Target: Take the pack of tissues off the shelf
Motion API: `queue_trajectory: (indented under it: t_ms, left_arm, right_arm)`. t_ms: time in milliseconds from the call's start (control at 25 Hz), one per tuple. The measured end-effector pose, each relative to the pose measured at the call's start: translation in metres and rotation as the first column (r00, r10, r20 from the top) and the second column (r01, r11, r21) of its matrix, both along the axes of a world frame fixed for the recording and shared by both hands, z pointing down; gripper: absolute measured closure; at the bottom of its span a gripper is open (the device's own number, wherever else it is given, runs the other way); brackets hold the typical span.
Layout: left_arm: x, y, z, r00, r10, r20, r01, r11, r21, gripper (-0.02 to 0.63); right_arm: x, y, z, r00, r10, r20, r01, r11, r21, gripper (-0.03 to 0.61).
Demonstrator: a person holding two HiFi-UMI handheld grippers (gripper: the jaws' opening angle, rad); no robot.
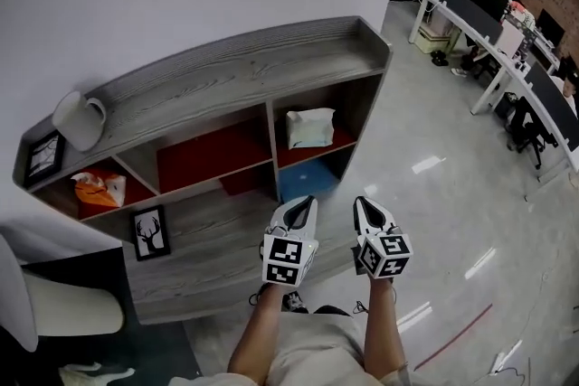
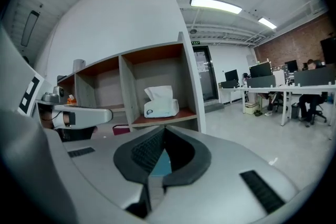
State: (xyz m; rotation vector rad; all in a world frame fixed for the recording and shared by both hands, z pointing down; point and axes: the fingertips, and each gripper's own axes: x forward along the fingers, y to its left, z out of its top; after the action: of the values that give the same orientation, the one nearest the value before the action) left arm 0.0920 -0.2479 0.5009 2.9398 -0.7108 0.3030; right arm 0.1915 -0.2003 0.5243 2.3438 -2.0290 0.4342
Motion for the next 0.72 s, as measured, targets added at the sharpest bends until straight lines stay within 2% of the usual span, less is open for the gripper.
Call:
queue_trajectory:
  t_ms: [200,320,560,720]
  left_arm:
    - [-0.006,-0.013,0.001,1.0,-0.029,0.0,0.029,0.999,-0.013,0.605]
    - [-0.007,-0.012,0.008,0.999,-0.028,0.02,0.028,0.999,-0.016,0.604]
    - [-0.013,-0.023,0.02,0.996,-0.079,0.035,0.08,0.996,-0.044,0.604]
    - [-0.015,-0.037,0.017,0.991,-0.135,0.025,0.136,0.989,-0.056,0.604]
  right_arm:
    - [-0.002,-0.032,-0.003,1.0,-0.003,0.023,0.002,1.0,0.029,0.563]
    - [-0.002,-0.037,0.003,0.999,-0.002,0.039,0.001,1.0,0.021,0.563]
    - [0.001,-0.05,0.013,0.998,-0.018,0.066,0.017,1.0,0.008,0.563]
    - [0.001,-0.065,0.012,0.995,-0.072,0.063,0.071,0.997,0.011,0.563]
